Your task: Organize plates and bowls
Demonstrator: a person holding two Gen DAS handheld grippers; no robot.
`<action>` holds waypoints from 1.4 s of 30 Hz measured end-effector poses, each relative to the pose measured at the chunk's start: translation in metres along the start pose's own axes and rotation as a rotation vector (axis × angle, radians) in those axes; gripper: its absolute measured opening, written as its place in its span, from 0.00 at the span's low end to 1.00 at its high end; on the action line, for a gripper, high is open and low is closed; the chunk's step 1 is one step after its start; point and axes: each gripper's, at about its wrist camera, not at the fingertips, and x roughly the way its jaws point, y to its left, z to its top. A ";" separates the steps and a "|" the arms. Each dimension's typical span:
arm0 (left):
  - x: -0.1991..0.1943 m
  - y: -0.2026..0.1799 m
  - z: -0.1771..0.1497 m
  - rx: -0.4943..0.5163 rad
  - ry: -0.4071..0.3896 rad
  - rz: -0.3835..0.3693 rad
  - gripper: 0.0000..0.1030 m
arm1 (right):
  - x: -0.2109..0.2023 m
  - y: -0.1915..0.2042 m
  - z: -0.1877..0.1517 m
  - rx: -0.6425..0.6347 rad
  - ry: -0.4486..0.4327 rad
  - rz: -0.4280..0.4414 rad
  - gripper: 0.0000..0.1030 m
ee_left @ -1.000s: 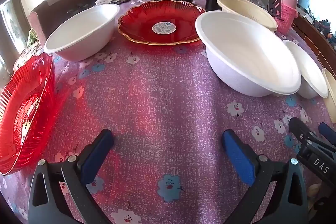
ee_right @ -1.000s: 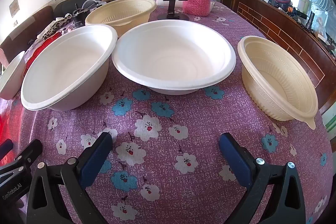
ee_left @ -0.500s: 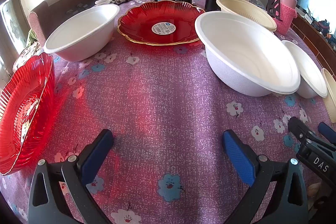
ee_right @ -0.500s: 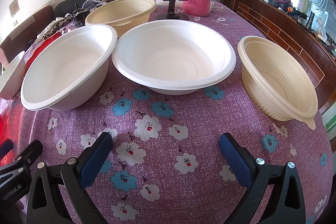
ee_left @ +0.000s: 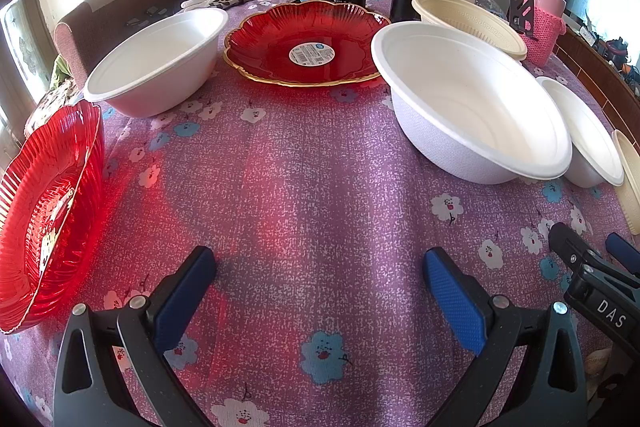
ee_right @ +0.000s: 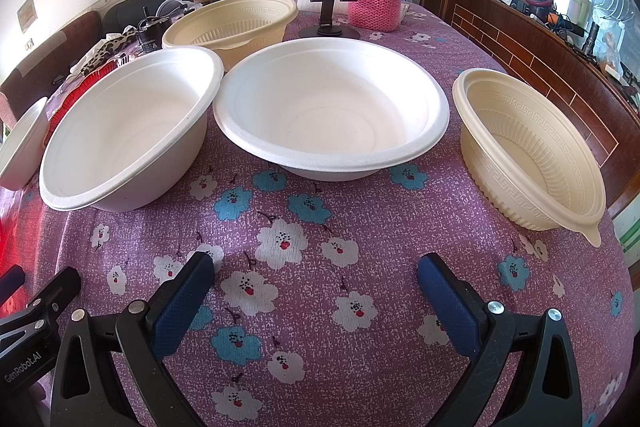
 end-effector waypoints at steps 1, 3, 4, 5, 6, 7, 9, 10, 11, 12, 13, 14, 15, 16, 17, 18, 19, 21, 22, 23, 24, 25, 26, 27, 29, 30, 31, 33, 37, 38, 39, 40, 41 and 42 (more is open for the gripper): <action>0.000 0.000 0.000 0.000 0.000 0.000 1.00 | 0.000 0.000 0.000 0.000 0.000 0.000 0.99; 0.000 0.000 0.000 0.000 0.000 0.000 1.00 | 0.000 0.000 0.000 0.000 0.000 0.000 0.99; 0.000 0.000 0.000 0.000 0.000 0.000 1.00 | 0.000 0.000 0.000 0.000 0.000 0.000 0.99; 0.000 0.000 0.000 0.000 0.000 0.000 1.00 | 0.000 0.000 0.000 0.000 0.000 0.000 0.99; 0.000 0.000 0.000 0.000 0.000 0.000 1.00 | 0.000 0.000 0.000 0.000 0.000 0.000 0.99; 0.000 0.000 0.000 0.000 0.000 0.000 1.00 | 0.000 0.000 0.000 0.000 0.000 0.000 0.99; 0.000 0.000 0.000 -0.001 0.000 0.000 1.00 | 0.000 0.000 0.000 0.000 0.000 0.000 0.99; 0.000 0.000 0.000 -0.001 0.000 0.000 1.00 | 0.000 0.000 0.000 0.000 0.000 0.000 0.99; 0.000 0.000 0.000 -0.001 0.000 0.000 1.00 | 0.000 0.000 0.000 0.000 0.000 0.000 0.99; 0.000 0.000 0.000 -0.001 0.000 0.000 1.00 | 0.000 0.000 0.000 0.000 0.000 0.000 0.99; 0.000 0.000 0.000 -0.001 0.000 0.000 1.00 | 0.000 0.000 0.000 0.000 0.000 0.000 0.99; 0.000 0.000 0.000 -0.001 0.000 0.000 1.00 | 0.000 0.000 0.000 0.000 0.000 0.000 0.99; 0.000 0.000 0.000 -0.001 0.000 0.000 1.00 | 0.000 0.000 0.000 0.000 0.000 0.000 0.99; 0.000 0.000 0.000 -0.001 -0.001 0.000 1.00 | 0.000 0.000 0.000 0.000 0.000 0.000 0.99; 0.000 0.000 0.000 -0.001 -0.001 0.000 1.00 | 0.000 0.000 0.000 0.000 0.000 0.000 0.99; 0.000 0.000 0.000 -0.001 -0.001 0.000 1.00 | 0.000 0.000 0.000 0.000 0.000 0.000 0.99; 0.000 0.000 0.000 -0.001 -0.001 0.000 1.00 | 0.000 0.000 0.000 0.000 0.000 0.000 0.99; 0.000 0.000 0.000 -0.001 -0.001 0.000 1.00 | 0.000 0.000 0.000 0.000 0.000 0.000 0.99; 0.000 0.000 0.000 -0.001 -0.001 0.000 1.00 | 0.000 0.000 0.000 0.000 0.000 0.000 0.99; 0.000 0.000 0.000 -0.001 -0.001 0.000 1.00 | 0.000 0.000 0.000 0.000 0.000 0.000 0.99; 0.000 0.000 0.000 -0.001 -0.001 0.000 1.00 | 0.000 0.000 0.000 0.000 0.000 0.000 0.99; 0.000 -0.001 0.000 -0.001 -0.001 0.001 1.00 | 0.000 0.000 0.000 0.000 0.000 0.000 0.99; 0.000 -0.001 0.000 0.000 -0.001 0.002 1.00 | 0.000 0.000 0.000 0.000 0.000 0.000 0.99; -0.001 0.000 0.000 0.000 -0.001 0.004 1.00 | 0.000 0.000 0.000 0.000 0.000 0.000 0.99; -0.002 0.000 0.000 -0.001 -0.001 0.005 1.00 | -0.001 0.000 -0.001 0.000 0.000 0.000 0.99; -0.002 0.000 0.000 -0.001 0.000 0.004 1.00 | -0.001 0.000 -0.001 0.001 0.000 0.001 0.99; -0.002 0.000 0.000 -0.001 0.001 0.004 1.00 | -0.002 0.000 -0.001 0.001 0.000 0.001 0.99; -0.002 0.000 0.000 0.007 0.008 -0.003 1.00 | -0.003 0.000 -0.001 0.009 0.013 0.004 0.99; -0.001 0.000 0.001 0.028 0.014 -0.020 1.00 | 0.002 0.000 0.007 0.034 0.079 -0.014 0.99; -0.001 0.000 0.000 0.026 0.011 -0.016 1.00 | 0.004 0.000 0.007 0.040 0.079 -0.020 0.99; -0.002 0.000 0.000 0.024 0.009 -0.012 1.00 | 0.004 0.000 0.007 0.040 0.078 -0.024 0.99; -0.003 -0.001 -0.001 0.023 0.007 -0.005 1.00 | 0.004 0.001 0.008 0.041 0.075 -0.029 0.99; -0.003 -0.001 -0.002 0.025 0.005 0.002 1.00 | 0.004 0.001 0.009 0.041 0.076 -0.030 0.99; -0.004 -0.003 -0.002 0.032 0.004 0.007 1.00 | 0.003 0.000 0.009 0.042 0.076 -0.032 0.99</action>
